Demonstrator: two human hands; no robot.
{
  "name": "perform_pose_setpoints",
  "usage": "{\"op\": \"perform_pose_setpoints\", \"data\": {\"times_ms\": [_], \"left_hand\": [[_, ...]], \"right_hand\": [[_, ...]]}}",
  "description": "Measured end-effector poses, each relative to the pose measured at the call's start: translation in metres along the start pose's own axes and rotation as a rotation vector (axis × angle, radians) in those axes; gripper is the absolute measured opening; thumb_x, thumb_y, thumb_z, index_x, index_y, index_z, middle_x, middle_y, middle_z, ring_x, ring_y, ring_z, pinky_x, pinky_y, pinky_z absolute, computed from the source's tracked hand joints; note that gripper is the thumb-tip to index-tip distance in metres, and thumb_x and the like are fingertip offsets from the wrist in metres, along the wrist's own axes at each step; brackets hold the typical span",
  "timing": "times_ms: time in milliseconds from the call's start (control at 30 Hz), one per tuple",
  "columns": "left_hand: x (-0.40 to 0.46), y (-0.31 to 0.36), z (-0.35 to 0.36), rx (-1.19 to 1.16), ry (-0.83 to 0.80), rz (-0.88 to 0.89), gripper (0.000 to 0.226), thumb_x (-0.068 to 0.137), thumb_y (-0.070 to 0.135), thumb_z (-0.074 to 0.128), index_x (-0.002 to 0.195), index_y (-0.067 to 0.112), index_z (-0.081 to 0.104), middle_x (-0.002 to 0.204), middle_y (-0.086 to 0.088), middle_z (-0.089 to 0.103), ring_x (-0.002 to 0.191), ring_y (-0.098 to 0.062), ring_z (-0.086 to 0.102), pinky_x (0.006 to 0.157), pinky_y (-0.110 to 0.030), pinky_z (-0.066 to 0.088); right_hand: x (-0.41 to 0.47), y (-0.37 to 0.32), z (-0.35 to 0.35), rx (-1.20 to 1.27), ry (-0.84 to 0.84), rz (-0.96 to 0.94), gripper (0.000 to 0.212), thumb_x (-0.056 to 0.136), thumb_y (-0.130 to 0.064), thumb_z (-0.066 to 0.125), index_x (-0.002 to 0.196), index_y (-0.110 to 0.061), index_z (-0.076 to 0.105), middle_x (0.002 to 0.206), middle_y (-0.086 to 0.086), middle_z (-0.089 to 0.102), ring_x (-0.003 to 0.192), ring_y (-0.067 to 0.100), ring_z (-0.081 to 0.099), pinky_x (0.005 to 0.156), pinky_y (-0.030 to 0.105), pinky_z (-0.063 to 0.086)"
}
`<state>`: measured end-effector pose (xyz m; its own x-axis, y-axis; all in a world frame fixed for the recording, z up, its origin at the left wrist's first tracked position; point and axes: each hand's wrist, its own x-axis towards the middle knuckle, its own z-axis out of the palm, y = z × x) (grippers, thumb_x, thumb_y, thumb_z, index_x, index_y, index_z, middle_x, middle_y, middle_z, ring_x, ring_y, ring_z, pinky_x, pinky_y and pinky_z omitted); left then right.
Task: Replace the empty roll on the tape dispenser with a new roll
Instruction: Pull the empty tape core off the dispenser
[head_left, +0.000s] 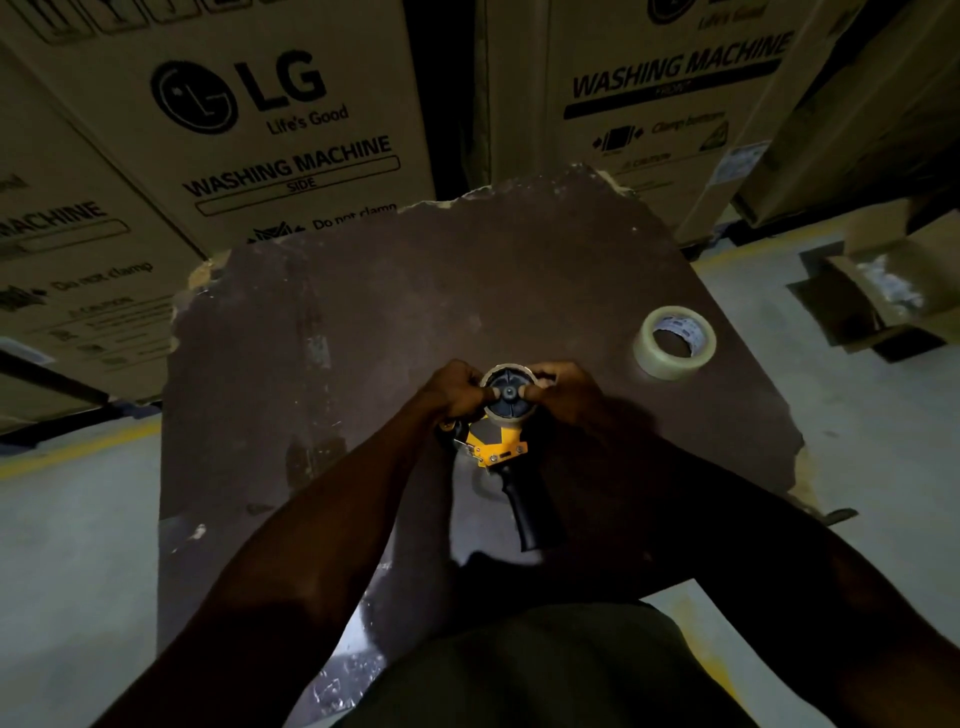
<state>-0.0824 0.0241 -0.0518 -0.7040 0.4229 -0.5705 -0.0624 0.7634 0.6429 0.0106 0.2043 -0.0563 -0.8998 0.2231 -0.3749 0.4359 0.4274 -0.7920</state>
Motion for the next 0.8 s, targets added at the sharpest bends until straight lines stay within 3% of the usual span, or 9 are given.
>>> {"op": "perform_pose_setpoints", "data": {"times_ms": [200, 400, 667, 800], "left_hand": [[0.0007, -0.0014, 0.0012, -0.076, -0.002, -0.033, 0.033, 0.084, 0.027, 0.074, 0.085, -0.006, 0.072, 0.075, -0.024, 0.075, 0.059, -0.027, 0.067, 0.061, -0.037, 0.054], [-0.0006, 0.0018, -0.0005, -0.055, -0.009, -0.006, 0.035, 0.088, 0.027, 0.071, 0.087, -0.008, 0.072, 0.068, -0.016, 0.069, 0.041, -0.012, 0.056, 0.043, -0.017, 0.043], [-0.0011, 0.0022, -0.0058, -0.091, -0.072, 0.028, 0.034, 0.09, 0.026, 0.07, 0.095, -0.008, 0.073, 0.073, -0.014, 0.067, 0.052, -0.015, 0.056, 0.049, -0.021, 0.045], [-0.0015, 0.0025, -0.0049, -0.099, -0.069, 0.022, 0.033, 0.089, 0.028, 0.071, 0.086, -0.004, 0.073, 0.064, -0.008, 0.065, 0.047, -0.011, 0.056, 0.048, -0.02, 0.045]], "right_hand": [[0.0053, -0.0044, 0.0024, 0.004, 0.01, 0.064, 0.026, 0.081, -0.01, 0.072, 0.107, -0.016, 0.07, 0.1, 0.004, 0.072, 0.091, 0.02, 0.066, 0.085, 0.036, 0.054], [0.0107, -0.0019, 0.0037, 0.008, 0.012, 0.028, 0.026, 0.079, -0.01, 0.073, 0.102, -0.019, 0.066, 0.106, 0.01, 0.072, 0.101, 0.031, 0.067, 0.091, 0.049, 0.055], [0.0038, -0.0061, -0.0038, 0.233, -0.088, 0.084, 0.033, 0.08, -0.012, 0.078, 0.112, -0.015, 0.071, 0.109, 0.008, 0.076, 0.102, 0.023, 0.072, 0.095, 0.041, 0.057], [0.0019, -0.006, -0.0034, 0.235, -0.081, 0.089, 0.04, 0.079, -0.011, 0.081, 0.117, -0.011, 0.069, 0.112, 0.01, 0.075, 0.105, 0.025, 0.071, 0.095, 0.04, 0.057]]}}
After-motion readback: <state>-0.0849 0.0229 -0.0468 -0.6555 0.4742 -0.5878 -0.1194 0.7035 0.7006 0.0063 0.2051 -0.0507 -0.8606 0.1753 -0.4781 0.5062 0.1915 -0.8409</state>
